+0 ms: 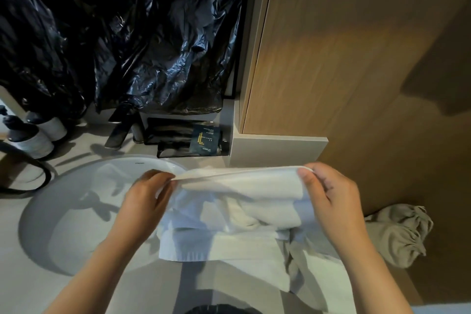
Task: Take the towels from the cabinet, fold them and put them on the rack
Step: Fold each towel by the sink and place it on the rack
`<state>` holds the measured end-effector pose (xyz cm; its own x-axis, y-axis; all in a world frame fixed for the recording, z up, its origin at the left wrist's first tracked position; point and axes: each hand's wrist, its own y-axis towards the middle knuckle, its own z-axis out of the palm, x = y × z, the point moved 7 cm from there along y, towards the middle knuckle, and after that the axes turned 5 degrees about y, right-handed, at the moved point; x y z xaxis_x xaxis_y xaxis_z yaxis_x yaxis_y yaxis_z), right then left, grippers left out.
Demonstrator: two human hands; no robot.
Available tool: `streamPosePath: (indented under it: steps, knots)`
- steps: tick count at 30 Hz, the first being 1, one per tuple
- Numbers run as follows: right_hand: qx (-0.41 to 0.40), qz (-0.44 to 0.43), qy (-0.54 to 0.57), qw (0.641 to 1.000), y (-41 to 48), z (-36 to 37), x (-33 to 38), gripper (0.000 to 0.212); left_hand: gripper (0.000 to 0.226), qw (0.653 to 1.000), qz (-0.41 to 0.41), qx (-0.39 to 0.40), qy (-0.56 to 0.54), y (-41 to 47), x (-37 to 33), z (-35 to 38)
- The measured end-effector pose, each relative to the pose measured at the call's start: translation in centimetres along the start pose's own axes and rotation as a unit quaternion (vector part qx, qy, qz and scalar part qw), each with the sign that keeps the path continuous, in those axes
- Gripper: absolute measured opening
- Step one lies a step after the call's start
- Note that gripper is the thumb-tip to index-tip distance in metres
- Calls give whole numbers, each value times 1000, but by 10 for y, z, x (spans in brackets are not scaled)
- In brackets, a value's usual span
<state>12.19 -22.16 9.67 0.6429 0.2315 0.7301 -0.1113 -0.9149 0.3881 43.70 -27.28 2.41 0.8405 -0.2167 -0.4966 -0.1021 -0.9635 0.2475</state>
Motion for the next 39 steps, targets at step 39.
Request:
streamPosePath:
  steps: [39]
  knots:
    - [103, 137, 188, 967, 15, 38, -5, 24, 48, 940, -104, 1, -325, 3, -56, -20]
